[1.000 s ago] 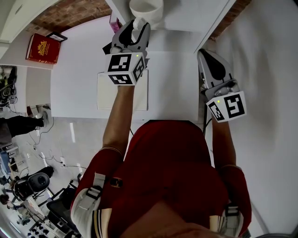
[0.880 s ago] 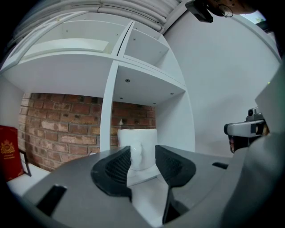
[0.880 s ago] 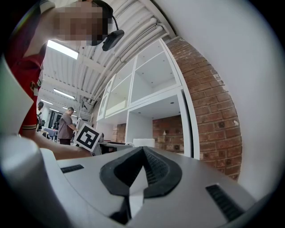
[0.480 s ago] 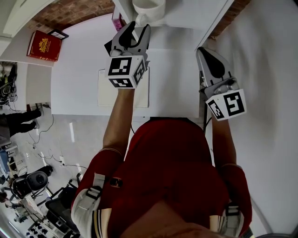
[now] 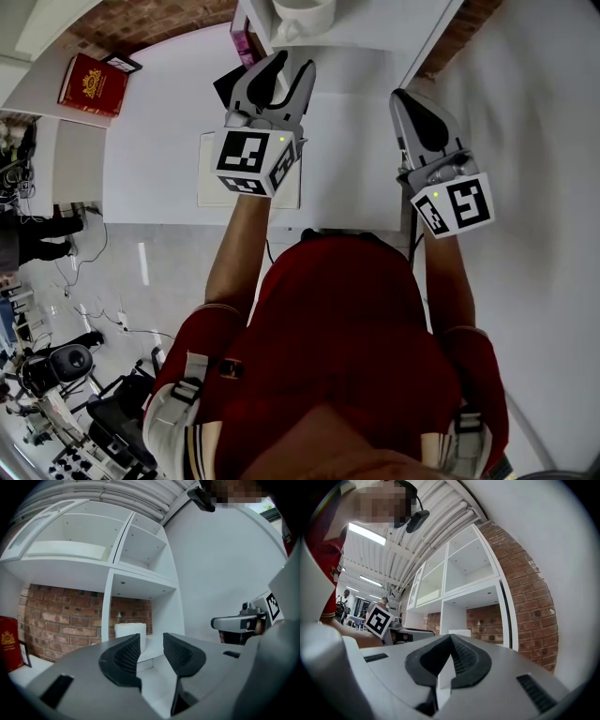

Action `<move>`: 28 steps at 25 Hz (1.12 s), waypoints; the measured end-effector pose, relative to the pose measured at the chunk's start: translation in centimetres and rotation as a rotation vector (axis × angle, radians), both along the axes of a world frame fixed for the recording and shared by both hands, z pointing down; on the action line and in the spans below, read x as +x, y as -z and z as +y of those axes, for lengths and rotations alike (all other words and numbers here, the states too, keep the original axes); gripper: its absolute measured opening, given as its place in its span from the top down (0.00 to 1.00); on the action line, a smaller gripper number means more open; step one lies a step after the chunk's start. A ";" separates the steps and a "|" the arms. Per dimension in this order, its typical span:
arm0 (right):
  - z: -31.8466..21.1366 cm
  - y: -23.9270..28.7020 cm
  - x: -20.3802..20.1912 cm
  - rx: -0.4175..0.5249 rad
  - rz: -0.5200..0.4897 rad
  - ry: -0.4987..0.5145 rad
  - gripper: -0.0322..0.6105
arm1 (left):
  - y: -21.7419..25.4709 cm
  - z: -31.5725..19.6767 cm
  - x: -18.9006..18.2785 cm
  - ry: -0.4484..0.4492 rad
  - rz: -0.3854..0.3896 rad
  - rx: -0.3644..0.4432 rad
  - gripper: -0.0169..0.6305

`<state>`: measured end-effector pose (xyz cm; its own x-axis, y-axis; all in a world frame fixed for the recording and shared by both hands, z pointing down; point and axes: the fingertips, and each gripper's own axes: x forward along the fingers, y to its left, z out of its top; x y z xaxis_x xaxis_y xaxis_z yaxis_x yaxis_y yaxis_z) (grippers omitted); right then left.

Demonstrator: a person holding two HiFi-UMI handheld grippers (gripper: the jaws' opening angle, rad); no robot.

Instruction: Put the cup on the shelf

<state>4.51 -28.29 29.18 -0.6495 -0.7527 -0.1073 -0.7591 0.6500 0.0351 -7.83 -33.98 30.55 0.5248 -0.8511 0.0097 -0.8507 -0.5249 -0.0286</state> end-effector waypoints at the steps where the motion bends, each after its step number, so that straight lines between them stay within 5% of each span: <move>1: 0.2 0.1 -0.1 0.002 -0.001 0.002 0.95 | 0.2 0.5 0.2 -0.012 0.002 0.004 0.75; 15: 2.9 0.9 -0.6 0.022 -0.021 0.012 0.95 | 1.8 6.2 1.2 -0.091 0.079 0.050 0.96; 28: 3.8 0.7 -2.1 0.021 -0.035 0.036 0.95 | 2.3 8.5 1.8 -0.152 0.085 0.058 0.97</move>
<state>2.43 -24.47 28.49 -0.6715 -0.7266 -0.1455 -0.7365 0.6761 0.0227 -6.08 -25.53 28.23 0.6446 -0.7596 -0.0867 -0.7621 -0.6474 0.0056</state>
